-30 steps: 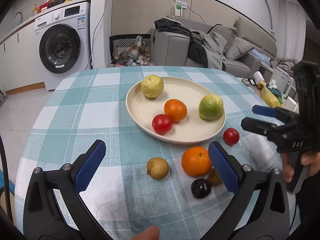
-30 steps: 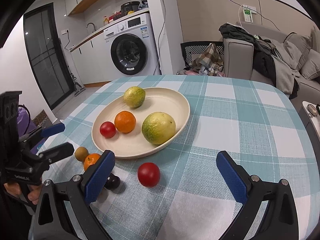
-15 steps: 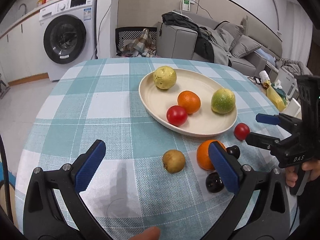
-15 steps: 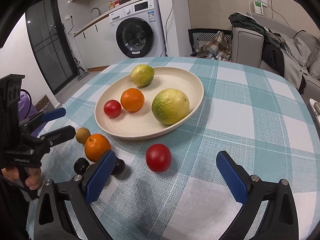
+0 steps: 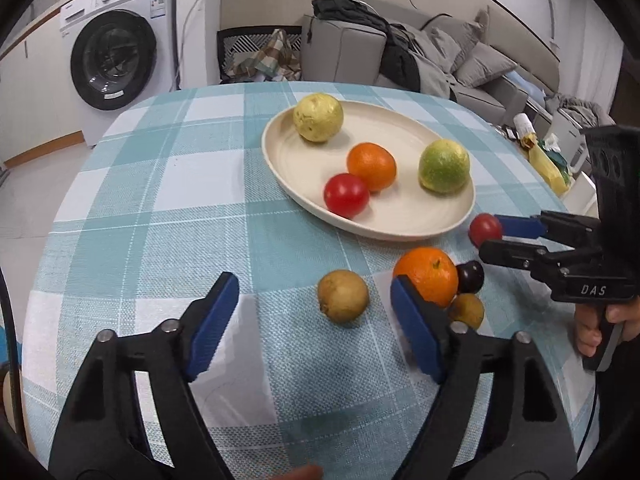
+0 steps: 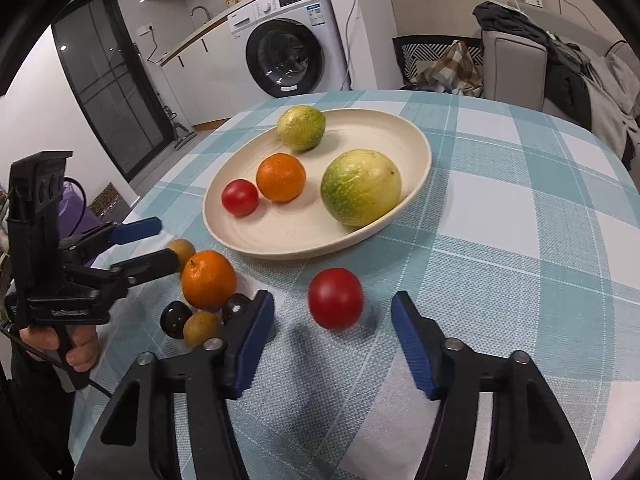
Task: Organize fruits
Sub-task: 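Move both open tools back toward the brown kiwi and red tomato, then grasp the brown kiwi with the left tool while the right tool grasps the red tomato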
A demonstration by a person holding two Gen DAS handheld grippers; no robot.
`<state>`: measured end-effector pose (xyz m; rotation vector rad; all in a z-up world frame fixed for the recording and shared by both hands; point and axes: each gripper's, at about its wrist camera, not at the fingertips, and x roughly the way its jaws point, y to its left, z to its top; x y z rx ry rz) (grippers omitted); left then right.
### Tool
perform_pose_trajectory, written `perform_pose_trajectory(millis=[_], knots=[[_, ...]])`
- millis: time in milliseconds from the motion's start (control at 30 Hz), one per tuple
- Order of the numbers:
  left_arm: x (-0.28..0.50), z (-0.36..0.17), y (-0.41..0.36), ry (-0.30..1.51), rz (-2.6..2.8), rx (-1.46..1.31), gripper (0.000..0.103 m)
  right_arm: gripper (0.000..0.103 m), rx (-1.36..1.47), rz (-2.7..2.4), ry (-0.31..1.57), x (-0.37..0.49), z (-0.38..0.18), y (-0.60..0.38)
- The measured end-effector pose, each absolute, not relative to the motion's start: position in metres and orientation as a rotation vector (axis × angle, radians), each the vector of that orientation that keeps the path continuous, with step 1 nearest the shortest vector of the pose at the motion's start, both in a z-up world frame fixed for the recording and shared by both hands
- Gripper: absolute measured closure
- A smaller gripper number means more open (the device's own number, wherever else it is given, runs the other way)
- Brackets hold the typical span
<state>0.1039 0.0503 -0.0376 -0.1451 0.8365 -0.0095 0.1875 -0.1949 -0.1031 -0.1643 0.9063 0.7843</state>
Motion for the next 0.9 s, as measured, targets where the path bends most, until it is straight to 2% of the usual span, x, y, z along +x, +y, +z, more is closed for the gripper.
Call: perform_pose_trajectory(millis=[133,367,433,500,567,700,833,900], knots=[[0.1061,-0.0408,0.0466,0.855,-0.025,-0.142,0.028,0.046,-0.178,0.793,0.904,0.1844,-0.1034,-0.1905],[0.1102,-0.0459,0.0488,0.881,-0.033,-0.159,0.047,0.048,-0.171,0.794,0.903,0.1853,-0.1036,-0.1888],[0.1108,-0.0463,0.0487,0.881,-0.032,-0.157,0.048,0.048,-0.166,0.795,0.899,0.1854,-0.1023,-0.1902],[0.1109,-0.0462,0.0486,0.879,-0.043,-0.159,0.058,0.048,-0.165,0.794,0.897,0.1854,-0.1018,-0.1906],[0.1106,-0.0462,0.0486,0.878,-0.058,-0.164,0.077,0.048,-0.162,0.793,0.899,0.1860,-0.1019,-0.1910],[0.1099,-0.0460,0.0498,0.873,-0.069,-0.177,0.079,0.050,-0.154,0.789,0.901,0.1874,-0.1020,-0.1925],[0.1090,-0.0452,0.0500,0.867,-0.066,-0.178,0.079,0.054,-0.156,0.789,0.899,0.1871,-0.1015,-0.1934],[0.1087,-0.0447,0.0502,0.865,-0.065,-0.179,0.079,0.060,-0.160,0.789,0.897,0.1869,-0.1014,-0.1928]])
